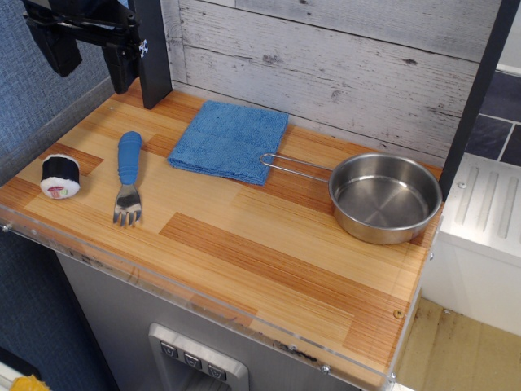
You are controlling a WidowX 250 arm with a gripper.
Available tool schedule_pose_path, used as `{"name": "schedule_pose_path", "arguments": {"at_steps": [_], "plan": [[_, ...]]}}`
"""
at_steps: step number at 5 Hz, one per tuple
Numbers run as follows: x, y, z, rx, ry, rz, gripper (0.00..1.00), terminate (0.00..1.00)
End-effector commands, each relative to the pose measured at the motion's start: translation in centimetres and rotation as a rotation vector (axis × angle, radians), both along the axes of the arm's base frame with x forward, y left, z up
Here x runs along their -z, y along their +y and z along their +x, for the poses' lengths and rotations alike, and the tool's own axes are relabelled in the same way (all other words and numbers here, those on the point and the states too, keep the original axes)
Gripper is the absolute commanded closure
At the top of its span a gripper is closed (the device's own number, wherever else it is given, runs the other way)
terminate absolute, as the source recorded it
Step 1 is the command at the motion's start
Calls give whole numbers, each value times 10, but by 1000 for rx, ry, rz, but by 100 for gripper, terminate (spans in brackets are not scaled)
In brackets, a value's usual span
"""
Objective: Place the sushi roll on top of the blue towel
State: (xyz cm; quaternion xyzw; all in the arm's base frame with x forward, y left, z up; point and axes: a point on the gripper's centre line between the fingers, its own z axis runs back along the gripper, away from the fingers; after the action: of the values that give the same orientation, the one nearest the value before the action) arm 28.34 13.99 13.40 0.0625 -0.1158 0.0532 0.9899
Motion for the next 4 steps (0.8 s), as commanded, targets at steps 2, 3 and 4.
{"name": "schedule_pose_path", "arguments": {"at_steps": [2, 3, 4], "plan": [[5, 26, -15, -37, 22, 20, 0, 0], [14, 46, -26, -117, 39, 45, 0, 0], [23, 56, -31, -158, 46, 45, 0, 0]]}}
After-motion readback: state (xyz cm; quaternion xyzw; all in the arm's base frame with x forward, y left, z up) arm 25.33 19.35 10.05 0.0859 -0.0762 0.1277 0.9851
